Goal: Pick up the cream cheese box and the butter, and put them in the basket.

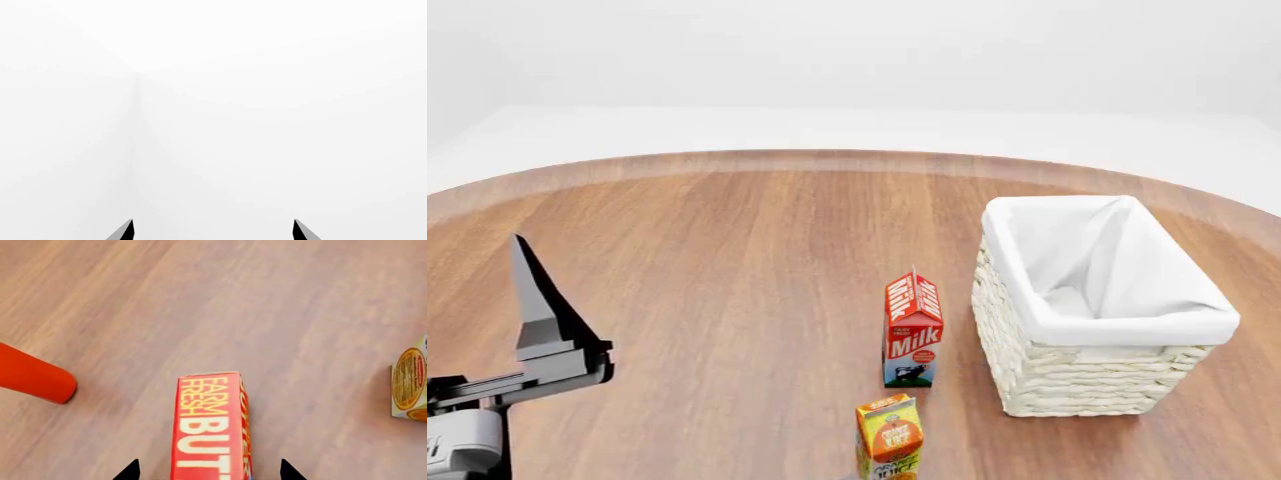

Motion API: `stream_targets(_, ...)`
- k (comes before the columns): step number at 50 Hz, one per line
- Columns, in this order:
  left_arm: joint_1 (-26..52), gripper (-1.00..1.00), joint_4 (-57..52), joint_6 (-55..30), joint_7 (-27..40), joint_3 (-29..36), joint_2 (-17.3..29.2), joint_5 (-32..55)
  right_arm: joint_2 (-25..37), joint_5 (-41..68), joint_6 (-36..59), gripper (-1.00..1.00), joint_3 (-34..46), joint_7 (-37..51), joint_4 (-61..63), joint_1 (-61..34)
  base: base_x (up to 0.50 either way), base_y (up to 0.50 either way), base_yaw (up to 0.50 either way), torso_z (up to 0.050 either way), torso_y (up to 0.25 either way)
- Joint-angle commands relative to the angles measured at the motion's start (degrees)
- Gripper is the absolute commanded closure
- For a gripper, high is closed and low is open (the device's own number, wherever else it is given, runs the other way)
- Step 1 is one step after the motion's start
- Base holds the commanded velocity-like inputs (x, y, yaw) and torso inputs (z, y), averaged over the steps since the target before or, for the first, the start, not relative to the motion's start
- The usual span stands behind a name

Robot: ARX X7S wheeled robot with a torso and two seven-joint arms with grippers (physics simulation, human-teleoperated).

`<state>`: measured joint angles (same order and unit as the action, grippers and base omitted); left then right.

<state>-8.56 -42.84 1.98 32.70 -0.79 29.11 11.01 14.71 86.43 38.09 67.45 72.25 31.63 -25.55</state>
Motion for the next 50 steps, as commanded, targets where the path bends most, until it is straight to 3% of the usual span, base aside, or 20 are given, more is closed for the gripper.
stream_targets(1, 0.04, -1.00, 0.16, 0.07, 0.03, 0.20, 0.02, 0.03, -0.10, -0.34, 0.32, -1.00, 0.66, -1.67, -0.91, -0.24, 0.00, 0.00, 0.00, 0.000, 0.000)
stream_targets(50, 0.13, -1.00, 1.13, 0.63, 0.24, 0.37, 0.21, 0.30, 0.84, 1.40, -0.31, -1.00, 1.28, -5.54, -7.09, 0.34, 0.00, 0.00, 0.00, 0.000, 0.000)
